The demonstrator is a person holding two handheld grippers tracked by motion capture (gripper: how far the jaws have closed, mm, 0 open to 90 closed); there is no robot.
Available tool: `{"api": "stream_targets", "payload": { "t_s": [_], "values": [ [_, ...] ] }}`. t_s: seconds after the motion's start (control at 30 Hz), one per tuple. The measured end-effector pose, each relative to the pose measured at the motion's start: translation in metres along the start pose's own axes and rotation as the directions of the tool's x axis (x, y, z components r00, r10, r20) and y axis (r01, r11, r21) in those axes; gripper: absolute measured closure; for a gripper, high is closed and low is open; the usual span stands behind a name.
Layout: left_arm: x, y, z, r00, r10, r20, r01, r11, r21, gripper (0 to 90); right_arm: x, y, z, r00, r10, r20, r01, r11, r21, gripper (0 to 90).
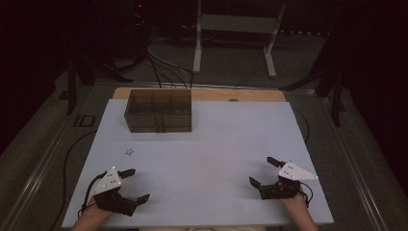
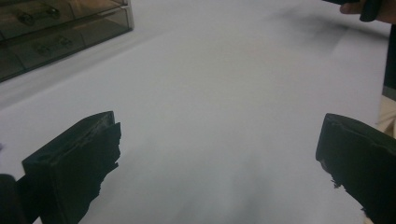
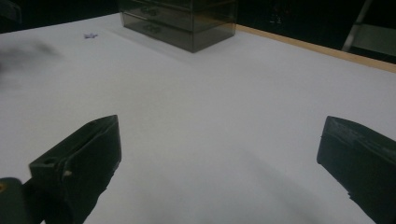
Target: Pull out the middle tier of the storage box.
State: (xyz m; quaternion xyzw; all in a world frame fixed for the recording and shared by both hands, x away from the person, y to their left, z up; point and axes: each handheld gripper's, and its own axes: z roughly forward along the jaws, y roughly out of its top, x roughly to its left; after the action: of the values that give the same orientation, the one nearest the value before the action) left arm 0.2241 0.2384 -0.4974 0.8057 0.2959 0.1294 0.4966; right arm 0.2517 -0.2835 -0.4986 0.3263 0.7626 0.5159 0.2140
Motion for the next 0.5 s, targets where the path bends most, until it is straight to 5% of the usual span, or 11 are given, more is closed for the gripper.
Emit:
{"api": "stream_targets", "payload": {
  "t_s": [0.5],
  "values": [
    [0.003, 0.012, -0.001, 1.0000, 0.008, -0.003, -0.008, 0.9997, -0.021, 0.0, 0.002, 0.000, 0.001, 0.9999, -0.011, -0.013, 0.011, 1.000, 0.005, 0.0]
  ]
}}
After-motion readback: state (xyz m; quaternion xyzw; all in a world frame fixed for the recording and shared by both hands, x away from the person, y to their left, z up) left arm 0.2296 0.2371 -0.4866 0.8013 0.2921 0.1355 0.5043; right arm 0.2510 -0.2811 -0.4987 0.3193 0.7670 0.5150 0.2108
